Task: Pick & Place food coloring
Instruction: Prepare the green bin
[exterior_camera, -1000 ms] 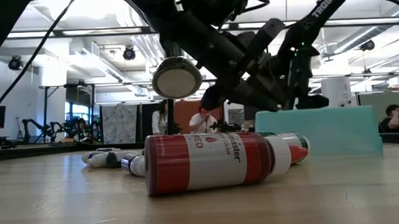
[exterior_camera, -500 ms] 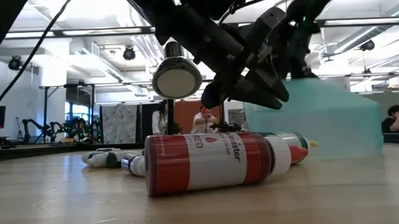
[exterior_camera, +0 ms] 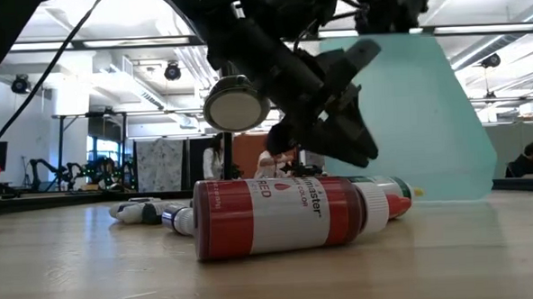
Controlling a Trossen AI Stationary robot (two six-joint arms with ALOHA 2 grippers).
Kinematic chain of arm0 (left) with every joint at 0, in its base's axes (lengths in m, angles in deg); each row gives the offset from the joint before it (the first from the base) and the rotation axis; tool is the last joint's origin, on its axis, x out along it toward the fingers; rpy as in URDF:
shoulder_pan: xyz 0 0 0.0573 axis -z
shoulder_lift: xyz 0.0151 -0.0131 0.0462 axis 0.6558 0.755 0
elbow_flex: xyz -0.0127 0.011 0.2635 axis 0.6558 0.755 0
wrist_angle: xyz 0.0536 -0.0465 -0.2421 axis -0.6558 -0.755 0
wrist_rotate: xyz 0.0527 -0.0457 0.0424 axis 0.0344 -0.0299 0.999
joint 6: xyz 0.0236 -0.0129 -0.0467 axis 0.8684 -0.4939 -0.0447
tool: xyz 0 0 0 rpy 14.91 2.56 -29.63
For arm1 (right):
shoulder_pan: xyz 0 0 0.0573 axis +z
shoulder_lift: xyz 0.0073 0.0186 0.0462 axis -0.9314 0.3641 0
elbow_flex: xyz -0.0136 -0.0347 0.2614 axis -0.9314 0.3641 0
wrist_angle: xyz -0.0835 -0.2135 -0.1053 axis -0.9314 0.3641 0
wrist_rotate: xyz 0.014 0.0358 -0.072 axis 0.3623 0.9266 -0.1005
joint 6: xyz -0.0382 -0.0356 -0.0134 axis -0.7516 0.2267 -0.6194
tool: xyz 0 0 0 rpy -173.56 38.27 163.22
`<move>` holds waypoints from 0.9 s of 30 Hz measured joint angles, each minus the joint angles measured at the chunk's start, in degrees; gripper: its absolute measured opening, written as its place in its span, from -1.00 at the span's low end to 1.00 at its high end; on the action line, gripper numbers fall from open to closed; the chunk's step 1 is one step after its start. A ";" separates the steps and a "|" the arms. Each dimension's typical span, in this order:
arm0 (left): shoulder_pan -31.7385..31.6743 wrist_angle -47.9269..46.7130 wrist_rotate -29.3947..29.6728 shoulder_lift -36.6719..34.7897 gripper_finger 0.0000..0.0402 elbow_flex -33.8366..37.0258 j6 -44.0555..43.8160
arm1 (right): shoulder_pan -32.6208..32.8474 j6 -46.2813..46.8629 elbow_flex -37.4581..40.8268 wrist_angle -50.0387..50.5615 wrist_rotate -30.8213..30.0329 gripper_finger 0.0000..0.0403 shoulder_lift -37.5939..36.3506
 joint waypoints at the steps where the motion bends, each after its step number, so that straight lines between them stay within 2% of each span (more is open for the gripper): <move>1: -0.02 -0.35 0.41 0.05 -0.60 0.07 0.35 | 1.18 0.92 -0.02 0.03 0.05 -0.14 -0.47; 8: -0.32 -2.54 4.48 0.15 -0.60 0.13 1.28 | 7.94 7.37 0.07 0.20 0.78 -0.14 -3.59; 17: 0.10 -5.70 4.09 -0.95 -0.60 0.05 1.13 | 14.98 11.53 0.20 -3.15 -0.41 -0.14 -4.48; 22: 2.69 -10.04 16.20 -4.54 -0.60 0.22 2.83 | 17.08 12.36 0.28 -6.53 -1.10 -0.14 -4.43; 27: 5.45 -13.04 23.03 -7.37 -0.60 0.22 4.50 | 17.86 13.01 0.28 -8.16 -1.40 -0.14 -4.37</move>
